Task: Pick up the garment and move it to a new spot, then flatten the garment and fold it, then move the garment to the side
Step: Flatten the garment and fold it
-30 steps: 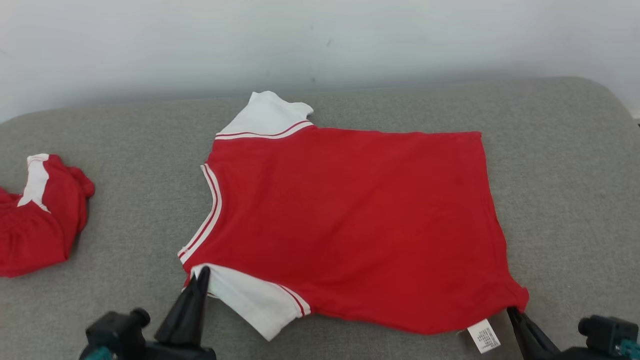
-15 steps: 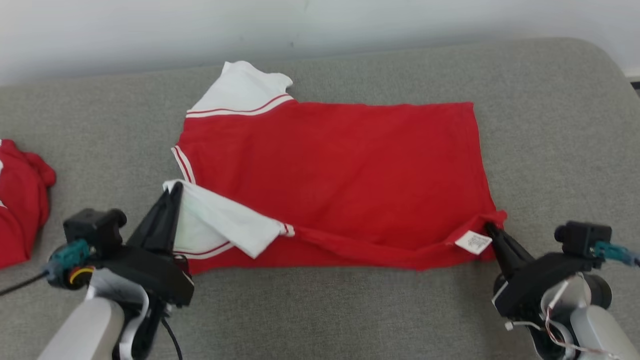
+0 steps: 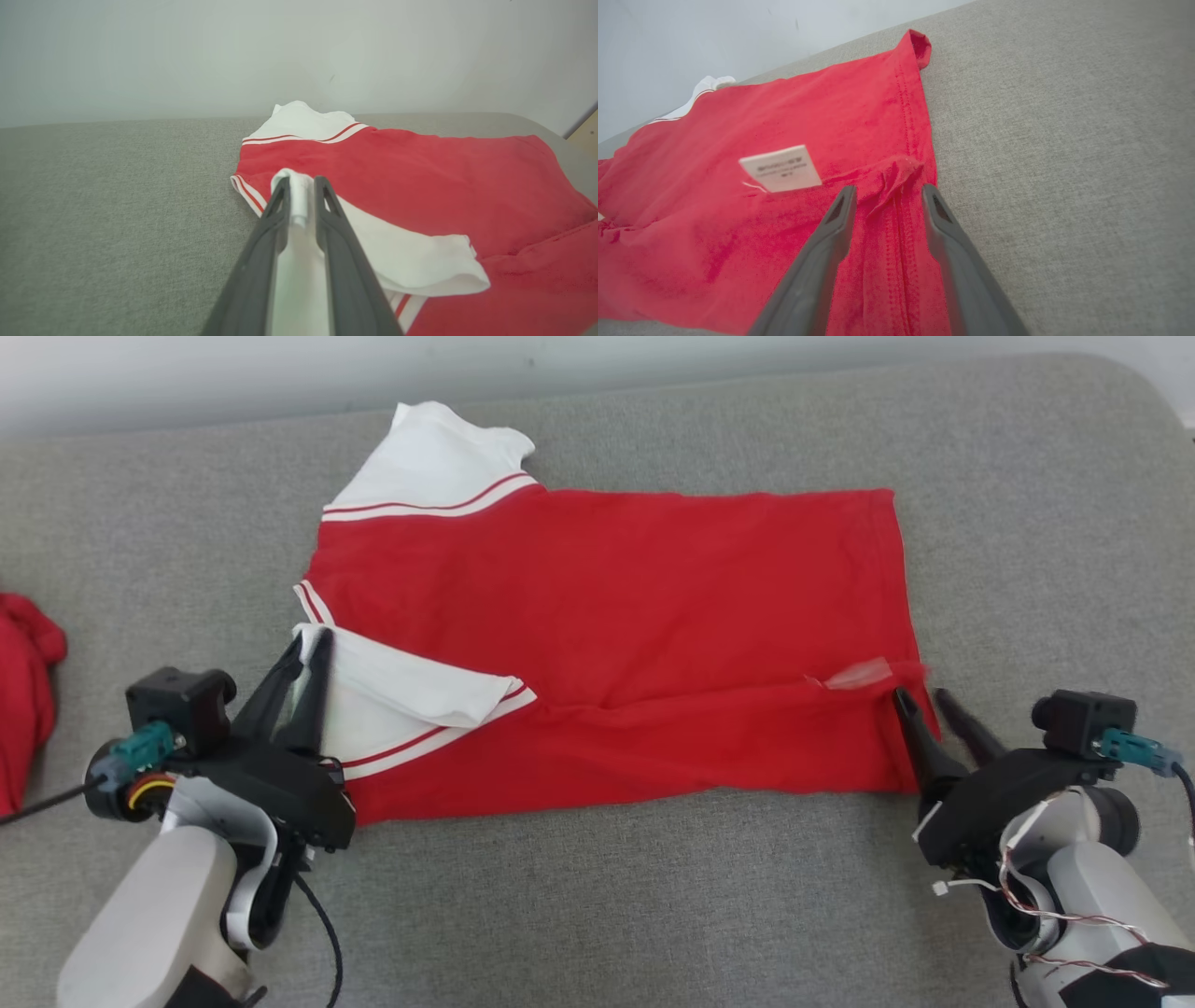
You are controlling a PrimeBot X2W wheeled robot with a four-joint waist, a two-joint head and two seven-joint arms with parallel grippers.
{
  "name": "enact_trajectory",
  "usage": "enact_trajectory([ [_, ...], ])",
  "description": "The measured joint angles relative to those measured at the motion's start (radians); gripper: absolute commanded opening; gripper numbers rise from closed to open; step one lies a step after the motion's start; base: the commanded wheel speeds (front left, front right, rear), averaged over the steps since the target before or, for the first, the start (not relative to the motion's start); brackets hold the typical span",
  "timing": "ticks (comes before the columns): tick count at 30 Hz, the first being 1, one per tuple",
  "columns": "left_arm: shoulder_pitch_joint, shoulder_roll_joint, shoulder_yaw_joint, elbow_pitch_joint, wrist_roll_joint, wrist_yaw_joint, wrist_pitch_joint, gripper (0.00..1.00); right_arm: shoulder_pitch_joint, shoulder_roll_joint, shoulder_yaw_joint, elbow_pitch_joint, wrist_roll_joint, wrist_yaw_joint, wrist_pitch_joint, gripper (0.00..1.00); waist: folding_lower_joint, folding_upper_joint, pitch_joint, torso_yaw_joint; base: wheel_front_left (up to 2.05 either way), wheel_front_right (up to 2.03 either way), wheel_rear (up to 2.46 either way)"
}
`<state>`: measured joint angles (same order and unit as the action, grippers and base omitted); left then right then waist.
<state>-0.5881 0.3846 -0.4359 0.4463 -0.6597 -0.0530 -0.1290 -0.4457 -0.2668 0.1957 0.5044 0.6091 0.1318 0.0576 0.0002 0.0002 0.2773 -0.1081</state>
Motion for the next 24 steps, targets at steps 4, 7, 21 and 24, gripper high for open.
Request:
enact_trajectory([
  [4, 0.021, -0.013, 0.005, 0.023, 0.0, 0.004, -0.058, 1.0, 0.022, -0.02, 0.009, 0.013, 0.002, 0.0, -0.029, 1.0, -0.0001, 0.0, -0.024, 0.007, 0.0, 0.0, 0.0],
  [7, 0.05, -0.013, 0.014, 0.016, -0.001, 0.011, -0.077, 1.0, 0.049, -0.037, 0.011, 0.01, 0.002, 0.0, -0.042, 1.0, -0.0002, -0.0001, -0.038, 0.011, 0.0, 0.0, 0.0],
  [21, 0.304, -0.015, 0.011, -0.107, -0.037, 0.079, -0.067, 1.0, 0.163, -0.037, -0.018, -0.017, 0.001, 0.0, -0.057, 1.0, -0.0003, -0.0001, -0.065, 0.043, 0.0, 0.0, 0.0],
  [24, 0.302, -0.018, 0.005, -0.102, -0.037, 0.085, -0.057, 1.0, 0.163, -0.033, -0.018, -0.016, -0.01, 0.0, -0.05, 1.0, -0.0003, -0.0001, -0.058, 0.046, 0.0, 0.0, 0.0],
])
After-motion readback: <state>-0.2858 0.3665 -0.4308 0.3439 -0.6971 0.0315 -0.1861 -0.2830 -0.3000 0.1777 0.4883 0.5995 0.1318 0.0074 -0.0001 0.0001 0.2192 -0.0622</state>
